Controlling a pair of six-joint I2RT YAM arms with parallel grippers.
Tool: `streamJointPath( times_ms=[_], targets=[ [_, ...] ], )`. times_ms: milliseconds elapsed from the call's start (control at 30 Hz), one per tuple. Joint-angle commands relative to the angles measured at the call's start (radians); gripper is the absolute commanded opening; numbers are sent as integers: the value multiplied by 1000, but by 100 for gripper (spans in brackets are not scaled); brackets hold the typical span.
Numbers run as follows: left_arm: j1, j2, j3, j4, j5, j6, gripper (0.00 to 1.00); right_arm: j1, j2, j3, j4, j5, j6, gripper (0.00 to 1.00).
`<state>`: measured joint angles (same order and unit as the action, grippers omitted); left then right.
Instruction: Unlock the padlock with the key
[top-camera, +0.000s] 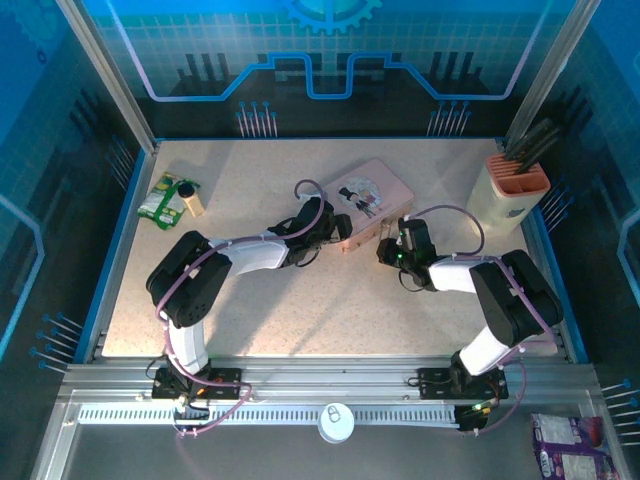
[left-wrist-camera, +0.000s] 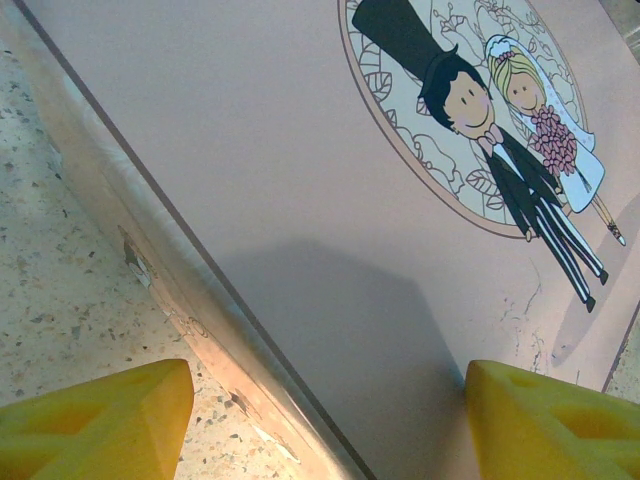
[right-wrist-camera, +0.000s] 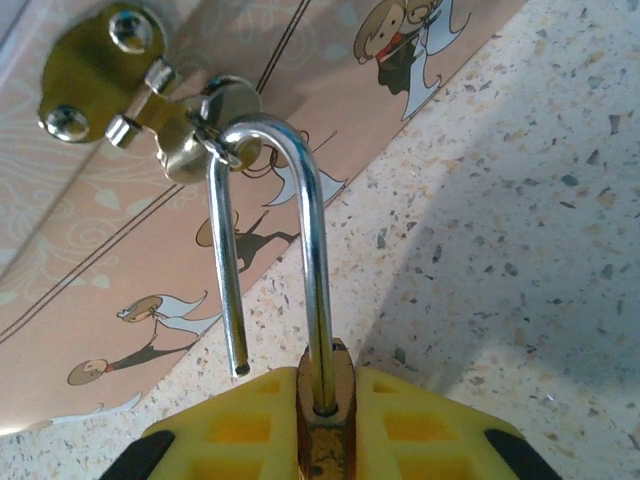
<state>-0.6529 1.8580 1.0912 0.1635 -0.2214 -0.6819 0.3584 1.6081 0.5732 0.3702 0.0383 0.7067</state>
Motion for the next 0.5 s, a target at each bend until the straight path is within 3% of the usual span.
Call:
streamJointPath(
  times_ms=[0, 467],
  targets=[
    [2, 44, -33, -126, -49, 16, 72, -20, 7, -25, 36, -21, -31, 18],
    [1, 50, -23, -137, -52, 16, 71, -19, -19, -42, -25, -5, -35, 21]
  ],
)
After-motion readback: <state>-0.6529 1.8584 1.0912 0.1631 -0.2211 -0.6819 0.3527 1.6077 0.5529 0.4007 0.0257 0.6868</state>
